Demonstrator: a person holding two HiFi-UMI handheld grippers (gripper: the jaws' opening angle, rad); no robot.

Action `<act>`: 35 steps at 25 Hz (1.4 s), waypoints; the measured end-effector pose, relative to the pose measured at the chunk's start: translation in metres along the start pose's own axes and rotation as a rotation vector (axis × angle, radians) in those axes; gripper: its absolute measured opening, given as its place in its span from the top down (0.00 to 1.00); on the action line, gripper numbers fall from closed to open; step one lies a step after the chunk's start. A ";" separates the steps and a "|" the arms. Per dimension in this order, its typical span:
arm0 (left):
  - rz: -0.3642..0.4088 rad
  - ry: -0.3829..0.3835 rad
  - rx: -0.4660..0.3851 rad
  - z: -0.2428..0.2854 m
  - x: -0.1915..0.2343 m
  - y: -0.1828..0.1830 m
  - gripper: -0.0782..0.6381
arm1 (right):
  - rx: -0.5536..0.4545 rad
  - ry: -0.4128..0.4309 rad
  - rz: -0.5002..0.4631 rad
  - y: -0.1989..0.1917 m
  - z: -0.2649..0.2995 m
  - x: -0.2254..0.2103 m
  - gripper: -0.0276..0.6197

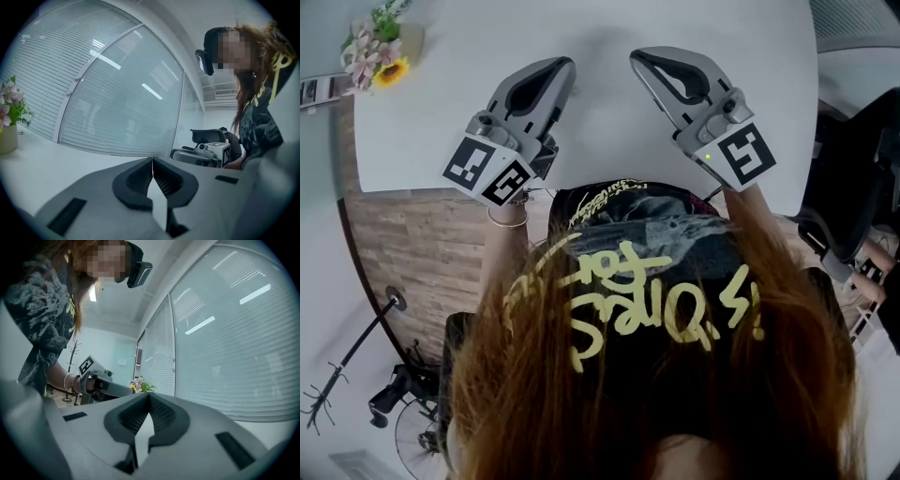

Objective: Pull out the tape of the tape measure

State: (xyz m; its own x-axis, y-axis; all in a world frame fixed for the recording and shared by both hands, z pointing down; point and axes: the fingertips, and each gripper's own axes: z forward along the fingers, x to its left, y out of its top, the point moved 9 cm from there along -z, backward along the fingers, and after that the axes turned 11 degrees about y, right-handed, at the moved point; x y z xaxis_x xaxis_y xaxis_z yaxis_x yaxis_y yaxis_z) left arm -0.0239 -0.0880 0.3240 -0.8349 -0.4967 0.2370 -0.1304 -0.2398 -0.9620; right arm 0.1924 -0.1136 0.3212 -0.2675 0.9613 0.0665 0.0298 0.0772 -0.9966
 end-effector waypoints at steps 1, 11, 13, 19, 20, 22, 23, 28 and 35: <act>0.002 0.003 0.000 -0.001 0.000 0.000 0.90 | -0.001 0.002 0.001 0.000 0.000 0.000 0.95; -0.006 0.018 -0.008 -0.010 -0.003 0.001 0.90 | -0.004 0.023 0.006 0.002 0.002 0.003 0.95; -0.003 0.020 -0.006 -0.011 -0.004 0.001 0.90 | -0.005 0.024 0.006 0.002 0.001 0.003 0.95; 0.004 0.026 -0.009 -0.014 -0.003 0.004 0.90 | -0.002 0.031 -0.002 0.004 0.002 0.007 0.95; 0.005 0.026 -0.010 -0.014 -0.003 0.004 0.90 | -0.001 0.033 -0.004 0.004 0.002 0.007 0.95; 0.007 0.027 -0.011 -0.015 -0.004 0.005 0.90 | 0.002 0.036 -0.007 0.004 0.002 0.008 0.95; 0.008 0.028 -0.013 -0.015 -0.004 0.005 0.90 | 0.002 0.038 -0.008 0.004 0.002 0.008 0.95; 0.008 0.027 -0.014 -0.016 -0.006 0.004 0.90 | 0.002 0.039 -0.012 0.005 0.002 0.009 0.95; 0.004 0.037 -0.018 -0.021 -0.004 0.001 0.90 | 0.009 0.041 -0.016 0.003 0.005 0.012 0.95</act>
State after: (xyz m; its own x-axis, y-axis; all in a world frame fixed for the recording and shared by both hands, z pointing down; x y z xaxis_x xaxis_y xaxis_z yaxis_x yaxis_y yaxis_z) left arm -0.0320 -0.0693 0.3189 -0.8548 -0.4663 0.2280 -0.1359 -0.2228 -0.9653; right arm 0.1850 -0.1034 0.3185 -0.2282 0.9699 0.0846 0.0172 0.0909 -0.9957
